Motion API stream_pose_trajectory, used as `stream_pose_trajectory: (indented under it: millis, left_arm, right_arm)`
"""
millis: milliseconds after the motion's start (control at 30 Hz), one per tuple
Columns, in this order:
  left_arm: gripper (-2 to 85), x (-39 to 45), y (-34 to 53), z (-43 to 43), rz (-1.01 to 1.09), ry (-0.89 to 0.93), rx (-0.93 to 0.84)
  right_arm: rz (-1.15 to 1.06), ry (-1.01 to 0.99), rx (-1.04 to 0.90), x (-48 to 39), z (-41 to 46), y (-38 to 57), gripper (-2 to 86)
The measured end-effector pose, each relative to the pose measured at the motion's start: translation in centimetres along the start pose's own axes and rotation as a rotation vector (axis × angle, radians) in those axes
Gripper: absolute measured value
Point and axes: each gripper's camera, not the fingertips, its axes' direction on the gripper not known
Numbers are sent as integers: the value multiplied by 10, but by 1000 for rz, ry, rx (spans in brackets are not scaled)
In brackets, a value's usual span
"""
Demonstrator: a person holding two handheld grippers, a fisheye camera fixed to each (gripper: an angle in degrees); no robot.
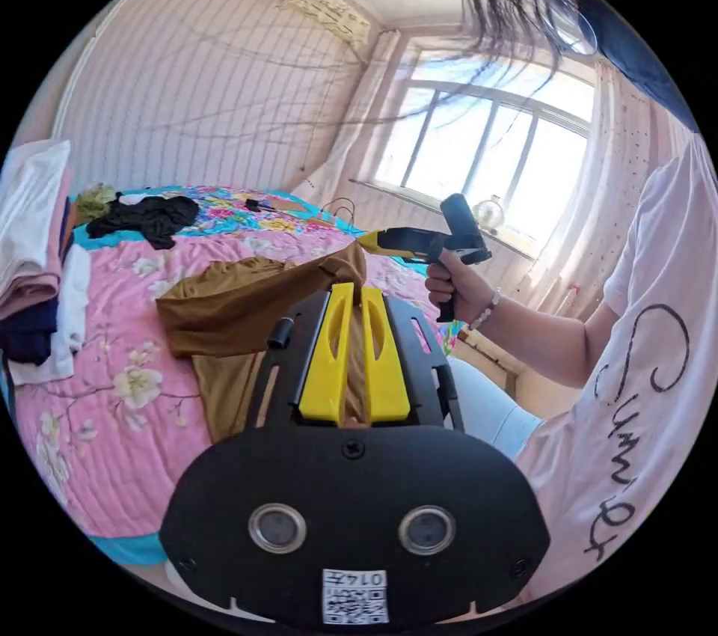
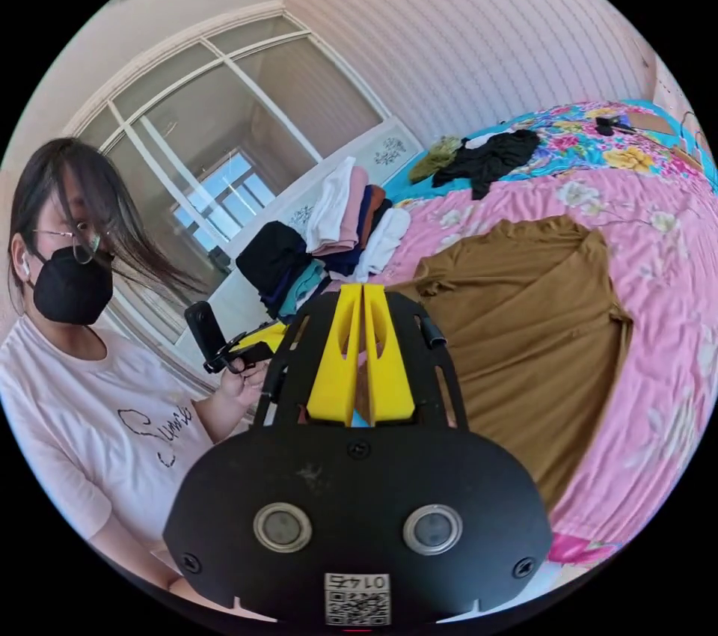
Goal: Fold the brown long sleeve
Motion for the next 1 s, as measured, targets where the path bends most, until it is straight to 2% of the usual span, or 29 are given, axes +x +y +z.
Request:
stream_pose_trajectory:
  millis: [167, 333, 567, 800, 867, 1000]
  left_arm:
    - [-4, 39, -17, 87, 96, 92, -143]
    - [-2, 69, -8, 180, 187, 134, -376]
    - [3, 103, -11, 250, 287, 205, -495]
    - [25, 103, -10, 301, 356, 163, -628]
    - [28, 103, -10, 308, 379, 163, -648]
    - [30, 100, -11, 322, 402, 136, -691]
  right_arm:
    - [138, 130, 18, 26, -86, 21, -2]
    - [307, 203, -84, 63, -111, 42, -2]
    - [536, 256, -82, 79, -160, 61, -1]
    - [488, 272, -144, 46, -171, 19, 31]
    - [447, 276, -233, 33, -155, 1, 71]
    - [390, 354, -381, 16, -123, -17, 95]
